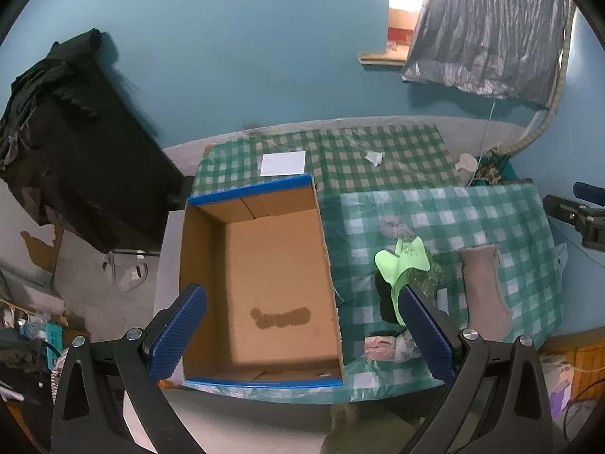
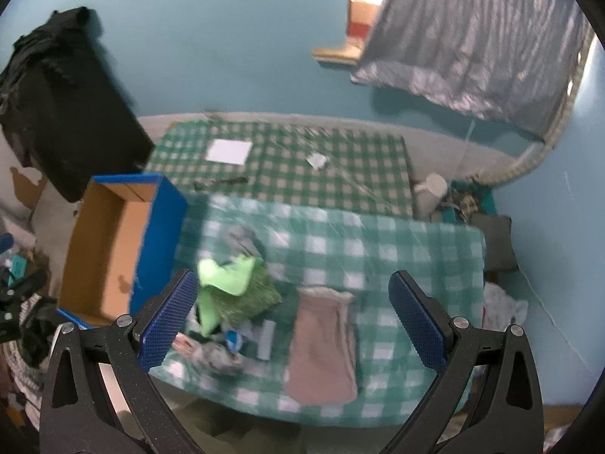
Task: Organize soft objects
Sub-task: 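Grasp the brown fleece mitten with the right gripper while the left grasps the plastic-wrapped bundle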
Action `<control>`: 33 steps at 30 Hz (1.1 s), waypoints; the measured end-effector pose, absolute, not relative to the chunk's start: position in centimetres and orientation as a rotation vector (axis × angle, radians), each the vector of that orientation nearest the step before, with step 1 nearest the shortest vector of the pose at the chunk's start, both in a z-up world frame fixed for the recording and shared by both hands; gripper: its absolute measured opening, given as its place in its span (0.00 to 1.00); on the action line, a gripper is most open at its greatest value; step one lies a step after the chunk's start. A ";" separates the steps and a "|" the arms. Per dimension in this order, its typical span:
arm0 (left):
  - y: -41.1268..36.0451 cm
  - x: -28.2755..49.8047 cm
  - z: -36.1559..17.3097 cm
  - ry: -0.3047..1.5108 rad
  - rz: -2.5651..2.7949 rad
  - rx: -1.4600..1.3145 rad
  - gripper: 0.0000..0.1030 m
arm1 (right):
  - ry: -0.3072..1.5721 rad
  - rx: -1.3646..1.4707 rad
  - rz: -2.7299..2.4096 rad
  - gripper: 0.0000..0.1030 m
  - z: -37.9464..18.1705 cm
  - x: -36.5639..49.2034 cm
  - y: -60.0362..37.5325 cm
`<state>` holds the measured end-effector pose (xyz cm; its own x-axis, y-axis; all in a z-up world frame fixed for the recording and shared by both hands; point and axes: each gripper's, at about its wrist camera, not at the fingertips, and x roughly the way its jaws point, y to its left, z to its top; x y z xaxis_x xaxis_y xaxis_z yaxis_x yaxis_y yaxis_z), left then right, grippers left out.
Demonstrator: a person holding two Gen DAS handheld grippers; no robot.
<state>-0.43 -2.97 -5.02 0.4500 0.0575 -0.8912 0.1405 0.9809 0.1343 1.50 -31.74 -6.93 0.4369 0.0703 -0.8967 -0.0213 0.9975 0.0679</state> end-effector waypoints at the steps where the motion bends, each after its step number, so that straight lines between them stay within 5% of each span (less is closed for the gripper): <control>1: -3.1 -0.4 -5.3 1.104 -0.053 0.209 0.99 | 1.128 0.051 0.050 0.97 -7.2 1.6 -31.9; 33: -10.4 -1.7 -17.7 1.315 -0.266 0.351 0.99 | 1.495 0.045 0.097 0.97 -25.8 0.7 -34.0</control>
<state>-1.66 -10.39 -17.72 0.2358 0.0074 -0.9718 0.3841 0.9178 0.1002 0.74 -34.03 -25.81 0.0723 0.0927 -0.9931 -0.0370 0.9952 0.0903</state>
